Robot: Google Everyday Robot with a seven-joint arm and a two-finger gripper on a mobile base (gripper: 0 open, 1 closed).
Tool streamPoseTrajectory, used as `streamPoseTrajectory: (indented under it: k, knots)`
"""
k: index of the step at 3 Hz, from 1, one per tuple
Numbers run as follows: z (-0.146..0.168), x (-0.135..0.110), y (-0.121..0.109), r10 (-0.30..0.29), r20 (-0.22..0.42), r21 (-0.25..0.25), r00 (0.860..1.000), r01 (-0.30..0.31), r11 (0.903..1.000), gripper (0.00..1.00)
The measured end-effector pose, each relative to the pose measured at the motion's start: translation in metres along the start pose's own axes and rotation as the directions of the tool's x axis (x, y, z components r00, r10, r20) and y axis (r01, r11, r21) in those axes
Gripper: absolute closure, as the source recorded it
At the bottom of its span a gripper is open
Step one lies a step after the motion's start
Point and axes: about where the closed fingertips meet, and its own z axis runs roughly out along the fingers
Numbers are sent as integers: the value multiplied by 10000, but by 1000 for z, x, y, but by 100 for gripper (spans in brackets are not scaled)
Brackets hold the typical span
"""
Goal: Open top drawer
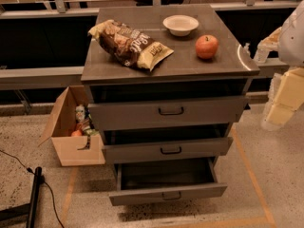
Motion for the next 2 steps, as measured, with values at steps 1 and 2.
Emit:
streamPoseTrajectory:
  k: [1,2]
  knots:
    - [0,0,0,0,1,2,10000,0,10000,0]
    - [10,0,2,35,174,64,9998,-36,10000,0]
